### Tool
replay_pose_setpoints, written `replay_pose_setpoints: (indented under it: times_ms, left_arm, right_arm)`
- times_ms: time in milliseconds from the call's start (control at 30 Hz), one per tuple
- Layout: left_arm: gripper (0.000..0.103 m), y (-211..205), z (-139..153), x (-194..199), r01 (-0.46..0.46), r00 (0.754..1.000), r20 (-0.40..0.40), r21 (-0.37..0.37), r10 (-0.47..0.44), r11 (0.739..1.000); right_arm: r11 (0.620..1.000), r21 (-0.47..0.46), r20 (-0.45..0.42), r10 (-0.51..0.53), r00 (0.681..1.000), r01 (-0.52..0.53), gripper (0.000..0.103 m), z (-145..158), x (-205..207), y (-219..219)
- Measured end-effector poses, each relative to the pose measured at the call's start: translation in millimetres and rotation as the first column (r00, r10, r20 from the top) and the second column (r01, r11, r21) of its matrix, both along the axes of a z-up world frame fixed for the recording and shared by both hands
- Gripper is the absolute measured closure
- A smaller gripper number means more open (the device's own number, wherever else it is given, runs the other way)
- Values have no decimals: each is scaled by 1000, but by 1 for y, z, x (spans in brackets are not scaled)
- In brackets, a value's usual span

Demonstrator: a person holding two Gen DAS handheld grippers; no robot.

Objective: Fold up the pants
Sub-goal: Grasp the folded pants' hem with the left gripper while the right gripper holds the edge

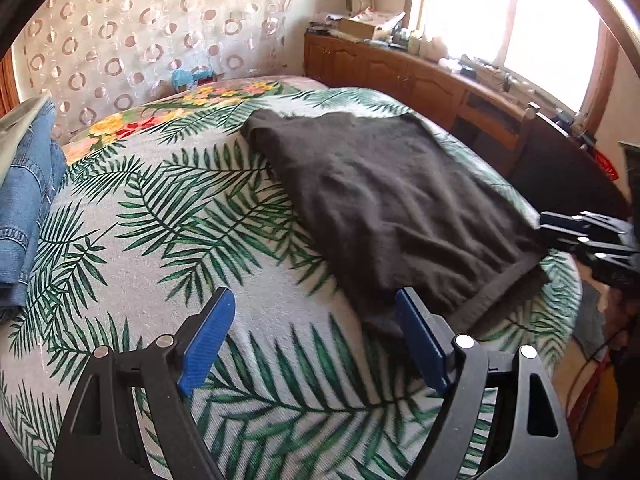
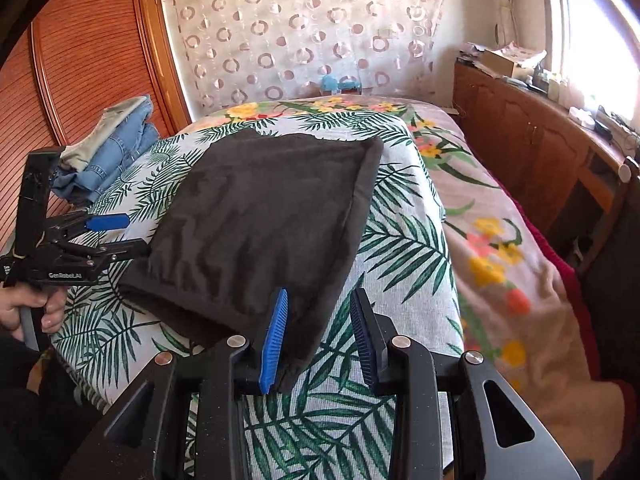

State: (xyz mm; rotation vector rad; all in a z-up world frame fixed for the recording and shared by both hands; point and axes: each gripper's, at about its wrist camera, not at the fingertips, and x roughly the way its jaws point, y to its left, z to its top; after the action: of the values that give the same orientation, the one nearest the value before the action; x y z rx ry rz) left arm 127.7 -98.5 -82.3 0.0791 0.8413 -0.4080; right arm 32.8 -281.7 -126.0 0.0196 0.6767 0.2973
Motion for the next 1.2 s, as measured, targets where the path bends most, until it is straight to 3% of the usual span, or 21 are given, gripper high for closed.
replay_pose_setpoints:
  times_ms: [67, 300, 467, 533, 633, 733, 900, 1100, 1200]
  left_arm:
    - [21, -4, 4, -9, 23, 1000, 2, -17, -23, 1000]
    - [51, -18, -7, -27, 98, 994, -44, -35, -99, 995]
    - [61, -25, -13, -29, 117, 992, -46, -36, -118, 993]
    - [70, -28, -13, -28, 128, 990, -47, -45, -130, 991]
    - [84, -32, -12, -30, 141, 989, -34, -49, -143, 989]
    - [86, -33, -4, -33, 143, 990, -6, -57, -143, 988]
    - [86, -24, 10, -39, 132, 991, 21, -80, -130, 988]
    - [86, -19, 4, -40, 120, 993, -8, -72, -120, 990]
    - [80, -16, -2, -39, 108, 993, -37, -72, -111, 991]
  right_arm:
    - [1000, 16, -9, 5, 1000, -5, 69, -1, 0, 0]
    - [999, 31, -41, -16, 999, 17, 69, -10, 1, 1]
    - [998, 56, -57, 1, 998, 2, 69, -13, 0, 5]
    - [998, 58, -58, 4, 998, -1, 70, -14, 1, 8]
    - [998, 67, -58, 20, 998, -16, 86, -14, 3, 11]
    - [997, 74, -43, 14, 999, -11, 95, -11, 3, 10]
    - [995, 99, 7, 32, 999, -32, 96, 2, -8, 12]
    - [996, 83, 5, 43, 999, -43, 96, 2, -20, 18]
    - [995, 78, -10, 55, 998, -54, 96, -2, -23, 22]
